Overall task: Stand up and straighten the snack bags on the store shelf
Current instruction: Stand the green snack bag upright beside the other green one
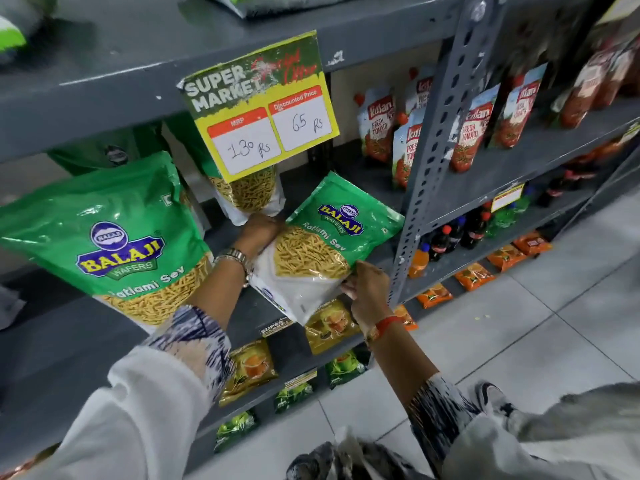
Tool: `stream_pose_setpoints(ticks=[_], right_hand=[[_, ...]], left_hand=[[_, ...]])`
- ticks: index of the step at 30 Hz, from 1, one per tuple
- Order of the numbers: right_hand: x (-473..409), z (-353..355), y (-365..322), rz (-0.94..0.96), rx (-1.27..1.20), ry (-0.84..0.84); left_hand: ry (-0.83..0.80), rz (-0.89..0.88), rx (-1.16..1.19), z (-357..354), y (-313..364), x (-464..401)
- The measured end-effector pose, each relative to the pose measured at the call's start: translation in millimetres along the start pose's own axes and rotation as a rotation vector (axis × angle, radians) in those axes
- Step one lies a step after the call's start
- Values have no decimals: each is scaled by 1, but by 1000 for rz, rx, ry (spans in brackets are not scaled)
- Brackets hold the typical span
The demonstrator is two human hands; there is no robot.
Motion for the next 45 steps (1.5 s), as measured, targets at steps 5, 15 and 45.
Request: stream_pose_setpoints(ticks=[5,15,45], right_hand=[[4,20,-2,108,97,29],[67,45,-38,369,122,-97],[36,-42,-87,547,94,-339]], left_hand=[[61,14,64,-11,-10,44],[310,-101,197,-3,-23,142],[526,-150,370,32,2,121]])
Point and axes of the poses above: each hand's wrist, its own x-axis away from the middle knuckle, its own z-axis out of the back of the hand, y = z × x, the point moved 4 cm from there along -x, towards the middle knuckle, and after that the axes turned 3 degrees about x, right-handed, at the moved point
